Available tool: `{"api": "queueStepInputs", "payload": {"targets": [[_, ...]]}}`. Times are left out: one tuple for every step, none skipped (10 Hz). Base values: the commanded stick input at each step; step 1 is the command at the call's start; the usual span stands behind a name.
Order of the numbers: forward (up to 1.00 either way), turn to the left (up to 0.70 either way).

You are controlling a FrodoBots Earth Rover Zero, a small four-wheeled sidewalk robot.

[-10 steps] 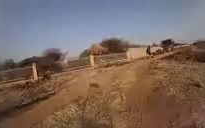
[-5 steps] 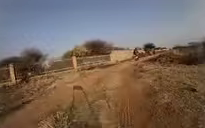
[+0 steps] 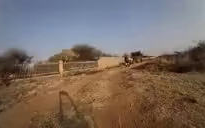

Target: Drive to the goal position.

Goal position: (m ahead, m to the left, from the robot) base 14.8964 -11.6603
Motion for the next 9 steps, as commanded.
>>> {"api": "queueStepInputs", "payload": {"targets": [[0.7,0.0],[0.7,0.0],[0.7,0.0],[0.7,0.0],[0.7,0.0],[0.7,0.0],[0.7,0.0],[0.7,0.0],[0.7,0.0]]}}
